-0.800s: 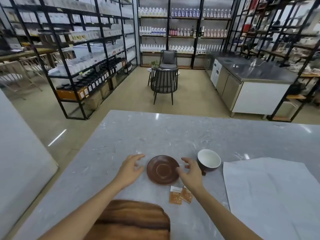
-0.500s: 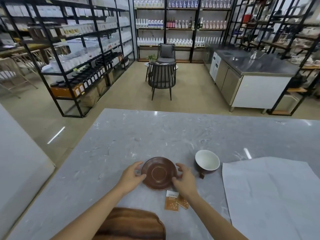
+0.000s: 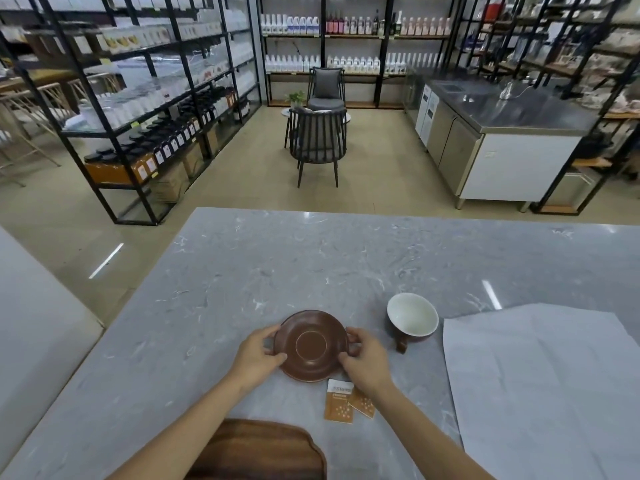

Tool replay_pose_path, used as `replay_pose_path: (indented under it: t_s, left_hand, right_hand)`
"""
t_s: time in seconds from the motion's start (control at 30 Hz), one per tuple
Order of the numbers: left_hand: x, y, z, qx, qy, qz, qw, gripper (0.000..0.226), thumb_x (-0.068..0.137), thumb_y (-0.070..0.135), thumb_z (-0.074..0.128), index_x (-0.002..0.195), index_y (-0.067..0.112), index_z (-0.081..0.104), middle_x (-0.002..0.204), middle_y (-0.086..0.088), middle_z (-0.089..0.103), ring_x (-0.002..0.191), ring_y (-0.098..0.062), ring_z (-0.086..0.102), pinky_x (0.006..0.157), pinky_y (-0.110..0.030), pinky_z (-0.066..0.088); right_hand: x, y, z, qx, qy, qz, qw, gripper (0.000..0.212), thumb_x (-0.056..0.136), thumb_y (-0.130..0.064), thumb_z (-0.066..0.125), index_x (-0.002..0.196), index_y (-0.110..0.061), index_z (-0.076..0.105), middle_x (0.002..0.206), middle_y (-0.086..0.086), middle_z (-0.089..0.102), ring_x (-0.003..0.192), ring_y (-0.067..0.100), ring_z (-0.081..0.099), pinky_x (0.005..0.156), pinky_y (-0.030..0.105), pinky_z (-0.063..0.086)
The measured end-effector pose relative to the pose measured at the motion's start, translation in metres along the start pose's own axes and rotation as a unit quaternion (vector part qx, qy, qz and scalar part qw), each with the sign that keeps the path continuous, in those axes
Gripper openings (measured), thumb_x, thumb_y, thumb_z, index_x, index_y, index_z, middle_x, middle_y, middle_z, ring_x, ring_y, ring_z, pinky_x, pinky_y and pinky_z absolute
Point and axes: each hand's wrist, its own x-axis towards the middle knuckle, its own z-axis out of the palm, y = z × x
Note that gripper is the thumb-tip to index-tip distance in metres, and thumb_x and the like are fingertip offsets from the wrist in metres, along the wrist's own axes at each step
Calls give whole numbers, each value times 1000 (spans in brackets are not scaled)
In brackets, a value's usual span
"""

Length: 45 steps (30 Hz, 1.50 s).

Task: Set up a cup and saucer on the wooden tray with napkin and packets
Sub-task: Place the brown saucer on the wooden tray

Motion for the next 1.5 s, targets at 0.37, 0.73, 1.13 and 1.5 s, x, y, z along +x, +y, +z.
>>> replay_pose_path:
  t_s: [0.37, 0.73, 1.13, 1.5]
  left_hand:
    - [-36, 3, -16, -57, 18, 37, 998, 69, 78, 4, 83, 134, 35, 60, 124, 8, 65, 95, -20, 72, 84, -37, 63]
    - [-98, 9, -42, -149, 5, 43, 988, 65, 80, 0, 81, 132, 34, 63, 120, 5, 70, 99, -22, 74, 84, -42, 64]
    - [-167, -27, -66, -139, 0, 31, 990, 66, 80, 2, 82, 122, 50, 64, 111, 18, 73, 97, -12, 75, 80, -39, 65]
    - [-206, -72, -76, -84, 4, 1, 996, 70, 80, 11, 83, 132, 50, 58, 131, 17, 62, 103, -10, 71, 84, -37, 64]
  right_hand:
    - [-32, -19, -4, 63, 14, -17, 998, 53, 74, 3, 66, 90, -47, 67, 89, -19, 74, 77, 7, 74, 68, 31, 65]
    - [-90, -40, -7, 107, 22, -41, 993, 50, 74, 5, 66, 113, -26, 74, 100, -15, 76, 80, 10, 73, 73, 32, 64]
    - [-162, -34, 19, 97, 14, -28, 995, 49, 77, 1, 69, 117, -27, 70, 104, -11, 75, 87, 7, 73, 80, 28, 63]
    - [-205, -12, 62, 94, 12, 14, 995, 49, 77, 4, 67, 116, -27, 67, 100, -8, 76, 83, 4, 72, 81, 30, 63]
